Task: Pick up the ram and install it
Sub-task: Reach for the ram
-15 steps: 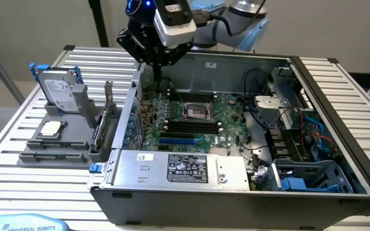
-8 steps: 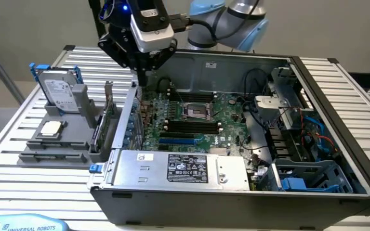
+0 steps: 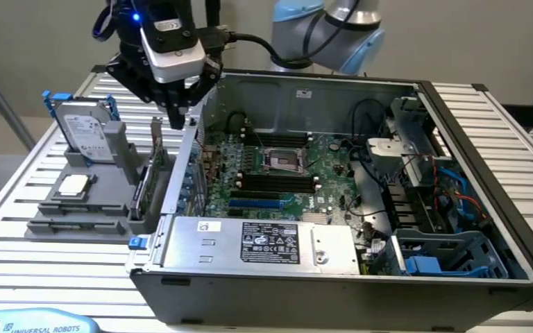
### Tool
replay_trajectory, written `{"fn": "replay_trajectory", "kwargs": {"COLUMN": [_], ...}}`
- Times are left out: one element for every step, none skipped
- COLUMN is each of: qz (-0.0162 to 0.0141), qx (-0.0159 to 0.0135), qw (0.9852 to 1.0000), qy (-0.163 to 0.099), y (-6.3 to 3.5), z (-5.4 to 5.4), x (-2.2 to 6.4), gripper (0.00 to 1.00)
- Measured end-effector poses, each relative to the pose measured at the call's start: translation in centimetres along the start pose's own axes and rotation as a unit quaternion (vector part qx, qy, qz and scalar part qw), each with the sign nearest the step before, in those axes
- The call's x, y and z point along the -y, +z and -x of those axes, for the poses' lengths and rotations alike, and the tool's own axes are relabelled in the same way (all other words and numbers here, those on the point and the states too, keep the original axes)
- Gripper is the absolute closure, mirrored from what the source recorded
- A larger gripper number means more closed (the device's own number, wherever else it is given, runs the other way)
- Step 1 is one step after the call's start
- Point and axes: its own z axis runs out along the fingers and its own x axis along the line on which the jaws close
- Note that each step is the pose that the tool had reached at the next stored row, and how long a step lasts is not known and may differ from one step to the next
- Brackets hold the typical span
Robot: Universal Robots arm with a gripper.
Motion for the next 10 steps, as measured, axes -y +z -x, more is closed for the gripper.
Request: {"fn": "replay_trajectory", "kwargs": {"qz": [0.0, -0.0001, -0.0002, -0.0002, -0.0003, -0.0004, -0.0005, -0.0005, -0.0007, -0.0008], "qx": [0.0, 0.0001, 0.0001, 0.0, 0.0001, 0.0001, 0.0001, 0.0001, 0.0001, 0.0001], "qw": [1.0, 1.0, 1.0, 1.0, 1.0, 1.0, 1.0, 1.0, 1.0, 1.0], "qy": [0.0, 0.0, 0.0, 0.0, 0.0, 0.0, 0.0, 0.0, 0.0, 0.0], "y": [0.04, 0.07, 0.11, 0.14, 0.17, 0.21, 0.25, 0.28, 0.32, 0.36], "z": [-0.4, -0.9, -1.3, -1.8, -2.2, -2.7, -3.2, -3.6, -4.1, -4.5], "x": [0.09, 0.19, 0.28, 0.36, 0.45, 0.53, 0.6, 0.67, 0.74, 0.8], "gripper": [0.89, 0.89, 0.89, 0.89, 0.89, 0.89, 0.89, 0.89, 0.89, 0.89]}}
